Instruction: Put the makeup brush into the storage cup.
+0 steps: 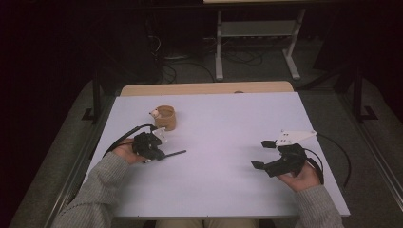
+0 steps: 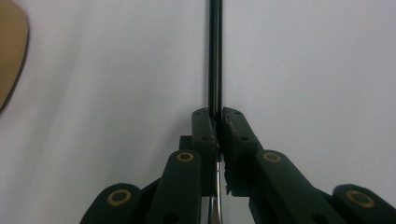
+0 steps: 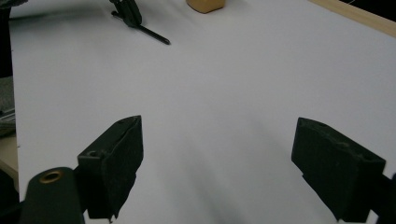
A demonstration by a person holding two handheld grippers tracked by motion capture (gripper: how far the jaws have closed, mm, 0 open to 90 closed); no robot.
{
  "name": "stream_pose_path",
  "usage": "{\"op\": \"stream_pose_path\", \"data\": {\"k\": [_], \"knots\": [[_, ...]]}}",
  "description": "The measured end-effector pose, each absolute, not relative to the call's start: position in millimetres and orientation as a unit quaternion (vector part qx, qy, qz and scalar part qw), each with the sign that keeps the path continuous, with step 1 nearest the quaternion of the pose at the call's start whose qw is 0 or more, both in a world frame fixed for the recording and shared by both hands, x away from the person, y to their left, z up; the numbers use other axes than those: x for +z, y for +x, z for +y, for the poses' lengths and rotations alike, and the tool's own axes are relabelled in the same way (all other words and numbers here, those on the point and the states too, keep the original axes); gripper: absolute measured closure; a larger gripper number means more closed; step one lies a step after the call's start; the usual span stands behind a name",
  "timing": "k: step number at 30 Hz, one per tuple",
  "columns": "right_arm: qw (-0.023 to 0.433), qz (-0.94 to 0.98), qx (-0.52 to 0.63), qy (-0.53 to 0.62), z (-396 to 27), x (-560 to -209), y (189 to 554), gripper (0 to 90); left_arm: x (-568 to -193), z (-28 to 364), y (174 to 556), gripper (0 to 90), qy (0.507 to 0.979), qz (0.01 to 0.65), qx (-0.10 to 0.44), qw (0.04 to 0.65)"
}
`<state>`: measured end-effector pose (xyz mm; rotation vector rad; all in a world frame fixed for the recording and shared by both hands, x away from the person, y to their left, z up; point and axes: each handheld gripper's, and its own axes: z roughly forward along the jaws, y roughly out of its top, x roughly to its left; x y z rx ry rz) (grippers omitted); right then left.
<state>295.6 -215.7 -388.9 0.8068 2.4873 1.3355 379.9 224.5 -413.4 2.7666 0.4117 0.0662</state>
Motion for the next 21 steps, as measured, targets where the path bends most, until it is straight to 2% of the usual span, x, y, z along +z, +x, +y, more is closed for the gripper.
{"op": "stream_pose_path", "data": {"k": [10,21], "knots": [[0.104,0.851,0.450,0.251,-207,-375,296,17.7,-391,224,367,84.3,0.973,0.131,0.044,0.186],[0.109,0.877,0.425,0.197,-182,-342,300,19.7,-366,217,347,84.3,0.971,0.103,0.056,0.210]]}}
